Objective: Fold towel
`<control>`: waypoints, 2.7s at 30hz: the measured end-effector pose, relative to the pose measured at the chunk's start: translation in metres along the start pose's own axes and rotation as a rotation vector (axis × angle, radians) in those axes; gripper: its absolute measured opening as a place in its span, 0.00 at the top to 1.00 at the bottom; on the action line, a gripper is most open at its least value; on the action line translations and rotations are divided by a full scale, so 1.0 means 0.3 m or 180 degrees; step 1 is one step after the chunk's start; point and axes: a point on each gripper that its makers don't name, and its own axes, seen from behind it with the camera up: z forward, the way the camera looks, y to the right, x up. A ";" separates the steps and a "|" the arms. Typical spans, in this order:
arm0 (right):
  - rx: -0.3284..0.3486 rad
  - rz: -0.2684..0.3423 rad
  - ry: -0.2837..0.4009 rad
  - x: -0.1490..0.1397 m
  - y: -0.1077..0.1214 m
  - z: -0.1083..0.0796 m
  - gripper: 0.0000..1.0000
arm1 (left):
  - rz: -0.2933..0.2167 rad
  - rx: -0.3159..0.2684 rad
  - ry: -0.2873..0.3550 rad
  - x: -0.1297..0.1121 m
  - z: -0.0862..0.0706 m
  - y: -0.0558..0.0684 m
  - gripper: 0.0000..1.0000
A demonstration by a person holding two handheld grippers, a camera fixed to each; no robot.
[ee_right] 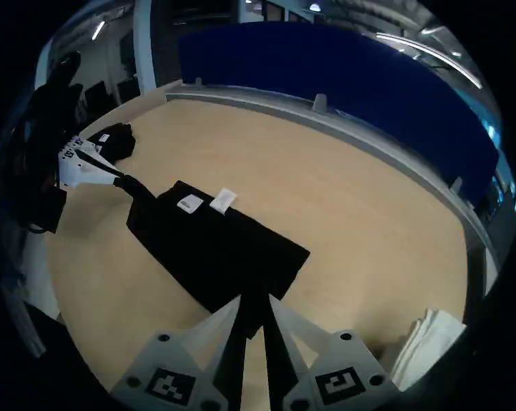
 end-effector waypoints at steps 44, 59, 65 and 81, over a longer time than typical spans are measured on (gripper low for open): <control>-0.0546 0.0315 0.0034 0.025 0.169 0.260 0.33 | 0.0169 0.0418 0.0076 0.055 0.237 -0.197 0.47; -0.0542 0.0406 0.0120 0.034 0.135 0.182 0.00 | 0.0059 0.0407 0.0114 0.036 0.154 -0.187 0.08; -0.0550 0.0428 0.0136 0.010 0.107 0.124 0.00 | 0.0016 0.0469 0.0115 -0.006 0.092 -0.186 0.08; -0.0541 0.0394 0.0133 -0.093 0.045 -0.026 0.00 | -0.0228 0.0606 0.0134 -0.171 -0.084 -0.144 0.08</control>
